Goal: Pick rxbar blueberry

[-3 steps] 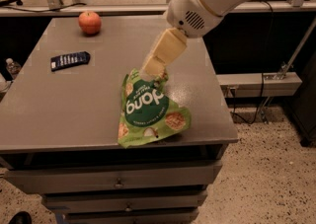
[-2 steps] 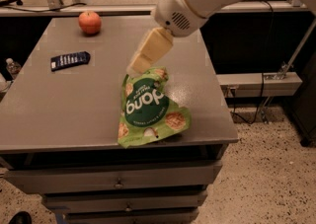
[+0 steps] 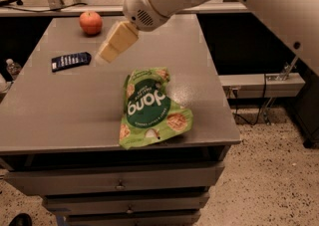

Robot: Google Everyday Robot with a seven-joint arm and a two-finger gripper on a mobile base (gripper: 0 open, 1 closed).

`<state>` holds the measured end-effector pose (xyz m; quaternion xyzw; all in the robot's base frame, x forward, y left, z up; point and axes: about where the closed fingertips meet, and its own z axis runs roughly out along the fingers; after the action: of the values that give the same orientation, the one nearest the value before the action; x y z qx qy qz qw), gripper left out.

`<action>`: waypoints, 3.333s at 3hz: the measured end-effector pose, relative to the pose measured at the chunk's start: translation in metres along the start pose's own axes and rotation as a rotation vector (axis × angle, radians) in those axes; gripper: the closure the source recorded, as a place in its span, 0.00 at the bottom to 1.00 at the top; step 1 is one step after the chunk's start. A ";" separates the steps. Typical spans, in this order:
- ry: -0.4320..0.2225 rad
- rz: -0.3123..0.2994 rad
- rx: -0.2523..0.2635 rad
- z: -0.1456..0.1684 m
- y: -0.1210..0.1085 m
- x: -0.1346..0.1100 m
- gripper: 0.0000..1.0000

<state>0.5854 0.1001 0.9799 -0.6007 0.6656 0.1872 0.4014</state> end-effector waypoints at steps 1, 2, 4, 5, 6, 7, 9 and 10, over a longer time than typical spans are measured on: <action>-0.050 -0.002 -0.016 0.033 -0.002 -0.015 0.00; -0.095 0.012 -0.038 0.063 -0.002 -0.025 0.00; -0.151 0.042 -0.062 0.113 -0.011 -0.042 0.00; -0.126 0.074 -0.082 0.147 -0.019 -0.035 0.00; -0.094 0.110 -0.092 0.176 -0.030 -0.019 0.00; -0.072 0.147 -0.097 0.202 -0.041 -0.004 0.00; -0.063 0.188 -0.113 0.237 -0.042 0.008 0.17; -0.069 0.192 -0.110 0.243 -0.043 0.007 0.40</action>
Offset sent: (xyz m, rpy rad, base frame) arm 0.0331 0.0930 -0.0329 0.1540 0.0323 0.0578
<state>0.7014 0.2639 0.8367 -0.5484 0.6946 0.2819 0.3706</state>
